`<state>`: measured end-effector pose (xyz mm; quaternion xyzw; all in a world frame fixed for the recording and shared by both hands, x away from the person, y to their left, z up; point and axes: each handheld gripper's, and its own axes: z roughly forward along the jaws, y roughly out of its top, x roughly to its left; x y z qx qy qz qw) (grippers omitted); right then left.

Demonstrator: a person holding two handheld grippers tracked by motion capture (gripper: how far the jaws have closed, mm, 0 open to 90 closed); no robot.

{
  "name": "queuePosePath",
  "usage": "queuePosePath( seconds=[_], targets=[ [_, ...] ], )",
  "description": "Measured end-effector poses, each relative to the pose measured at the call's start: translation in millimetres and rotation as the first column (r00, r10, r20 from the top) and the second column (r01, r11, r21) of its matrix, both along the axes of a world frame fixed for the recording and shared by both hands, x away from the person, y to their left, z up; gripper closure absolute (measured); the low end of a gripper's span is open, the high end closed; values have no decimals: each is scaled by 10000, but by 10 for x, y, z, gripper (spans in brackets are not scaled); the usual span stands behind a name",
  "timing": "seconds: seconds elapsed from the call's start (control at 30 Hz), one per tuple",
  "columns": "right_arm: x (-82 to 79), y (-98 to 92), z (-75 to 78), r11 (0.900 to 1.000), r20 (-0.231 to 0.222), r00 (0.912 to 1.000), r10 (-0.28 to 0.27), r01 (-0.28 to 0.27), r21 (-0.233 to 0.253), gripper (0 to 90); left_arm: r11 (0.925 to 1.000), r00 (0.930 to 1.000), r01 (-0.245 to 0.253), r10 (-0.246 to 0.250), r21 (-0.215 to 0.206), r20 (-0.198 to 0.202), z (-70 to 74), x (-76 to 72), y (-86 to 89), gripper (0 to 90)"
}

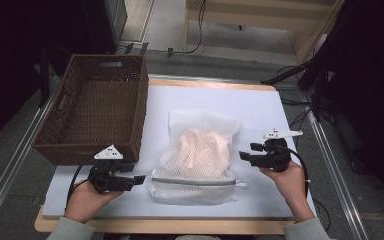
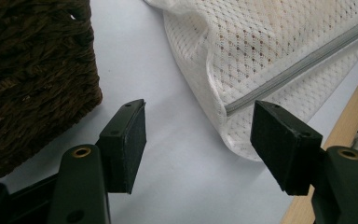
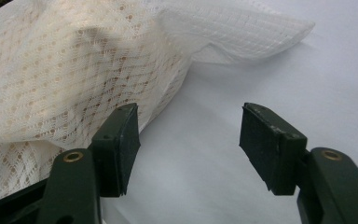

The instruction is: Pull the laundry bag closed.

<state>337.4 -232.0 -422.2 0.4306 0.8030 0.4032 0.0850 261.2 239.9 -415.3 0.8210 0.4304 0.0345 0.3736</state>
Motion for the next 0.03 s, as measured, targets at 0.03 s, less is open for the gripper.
queuePosePath(
  seconds=[0.03],
  targets=[
    [1,-4,-4,10000,3,10000,3,-3,4,383,10000,10000,3,-3,0,-8,-1,2,-3,364]
  ],
)
